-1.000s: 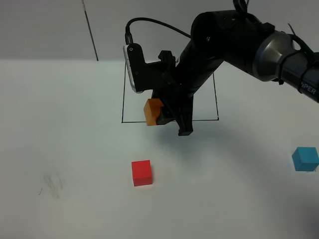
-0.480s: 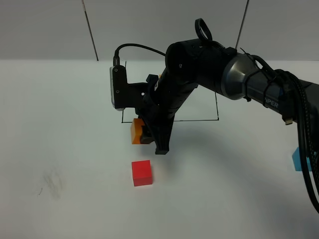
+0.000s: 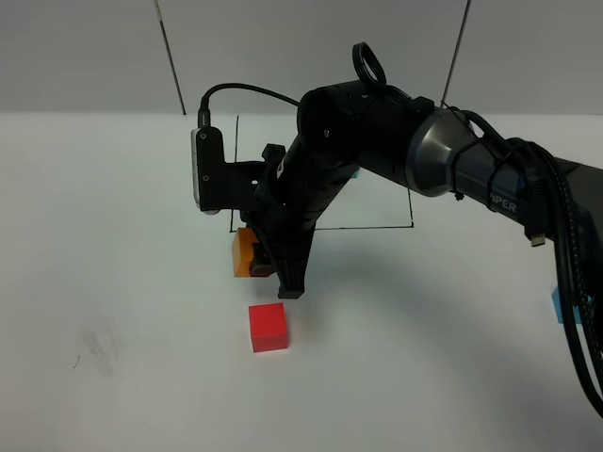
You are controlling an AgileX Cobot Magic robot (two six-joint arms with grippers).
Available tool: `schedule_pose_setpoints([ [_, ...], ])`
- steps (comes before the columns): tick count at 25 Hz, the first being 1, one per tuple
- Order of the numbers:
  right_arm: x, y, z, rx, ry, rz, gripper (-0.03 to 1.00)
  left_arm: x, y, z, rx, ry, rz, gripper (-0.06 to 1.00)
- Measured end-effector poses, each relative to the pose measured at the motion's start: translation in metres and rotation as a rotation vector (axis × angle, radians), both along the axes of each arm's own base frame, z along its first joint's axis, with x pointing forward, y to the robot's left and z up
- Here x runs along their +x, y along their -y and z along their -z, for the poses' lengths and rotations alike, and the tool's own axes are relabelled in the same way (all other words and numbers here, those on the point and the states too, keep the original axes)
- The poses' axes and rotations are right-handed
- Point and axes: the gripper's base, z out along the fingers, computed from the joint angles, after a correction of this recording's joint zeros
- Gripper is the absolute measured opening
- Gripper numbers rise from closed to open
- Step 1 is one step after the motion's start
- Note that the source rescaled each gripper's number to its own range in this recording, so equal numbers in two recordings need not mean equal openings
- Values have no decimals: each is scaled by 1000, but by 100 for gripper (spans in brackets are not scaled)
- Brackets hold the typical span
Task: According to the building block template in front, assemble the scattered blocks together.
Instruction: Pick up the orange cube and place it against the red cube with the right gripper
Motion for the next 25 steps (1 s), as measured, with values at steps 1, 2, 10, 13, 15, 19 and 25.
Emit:
schedule_pose_setpoints([
  [1,0,0,2,-5,-8,1,58,0,0,0,0,0,0,0],
  [2,0,0,5,-10,-18,3,58,0,0,0,0,0,0,0],
  [10,0,-1,14,-25,-43,-1,58,0,0,0,0,0,0,0],
  [13,0,-1,14,-24,-41,-1,58,0,0,0,0,0,0,0],
  [15,0,-1,14,-20,-42,1,58,0,0,0,0,0,0,0],
  [19,0,-2,13,-13,-45,2,58,0,0,0,0,0,0,0],
  [25,0,-2,13,-10,-45,-2,58,0,0,0,0,0,0,0],
])
